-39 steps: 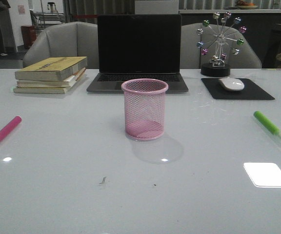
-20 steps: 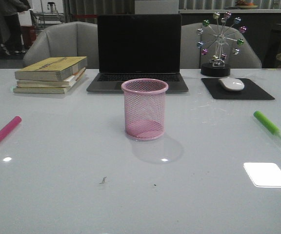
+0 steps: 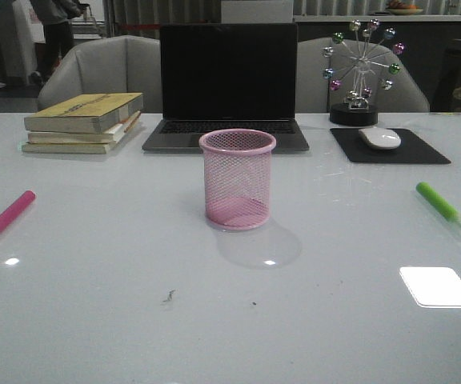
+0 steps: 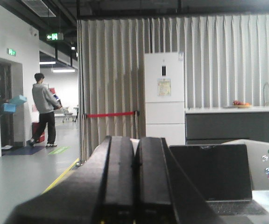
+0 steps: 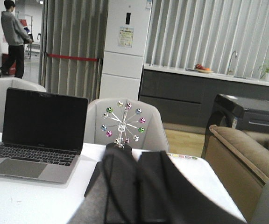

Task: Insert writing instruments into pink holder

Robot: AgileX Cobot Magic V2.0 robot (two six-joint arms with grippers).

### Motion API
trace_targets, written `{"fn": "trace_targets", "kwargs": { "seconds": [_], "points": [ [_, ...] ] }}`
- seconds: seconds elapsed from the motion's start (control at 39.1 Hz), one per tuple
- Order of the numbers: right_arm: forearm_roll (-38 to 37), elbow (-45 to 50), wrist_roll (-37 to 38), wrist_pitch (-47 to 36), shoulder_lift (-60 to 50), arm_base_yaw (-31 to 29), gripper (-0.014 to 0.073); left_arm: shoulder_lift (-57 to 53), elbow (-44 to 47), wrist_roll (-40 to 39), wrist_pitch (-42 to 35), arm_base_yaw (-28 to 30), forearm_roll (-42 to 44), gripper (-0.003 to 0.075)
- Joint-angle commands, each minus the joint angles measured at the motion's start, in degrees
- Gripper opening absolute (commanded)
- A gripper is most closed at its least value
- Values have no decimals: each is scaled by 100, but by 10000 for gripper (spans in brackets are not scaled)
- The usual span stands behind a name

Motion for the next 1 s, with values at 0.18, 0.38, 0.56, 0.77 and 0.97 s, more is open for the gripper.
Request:
{"fn": "trace_targets", "kwargs": {
  "seconds": [0.18, 0.38, 0.56, 0.77, 0.97],
  "points": [
    [-85, -449, -39, -402, 1386, 11, 52, 1955, -1034, -7, -426, -16, 79, 92],
    [-85, -449, -39, -339, 1939, 11, 52, 3003, -1111, -7, -466, -16, 79, 92],
    [-85, -449, -39, -15, 2201, 11, 52, 3499, -1111, -7, -466, -16, 79, 92],
    [-85, -444, -39, 301, 2389, 11, 52, 3643, -1111, -7, -466, -16, 56, 92],
    [-85, -444, -39, 319, 2454, 11, 97, 3643, -1111, -7, -441, -16, 56, 93]
  ]
}}
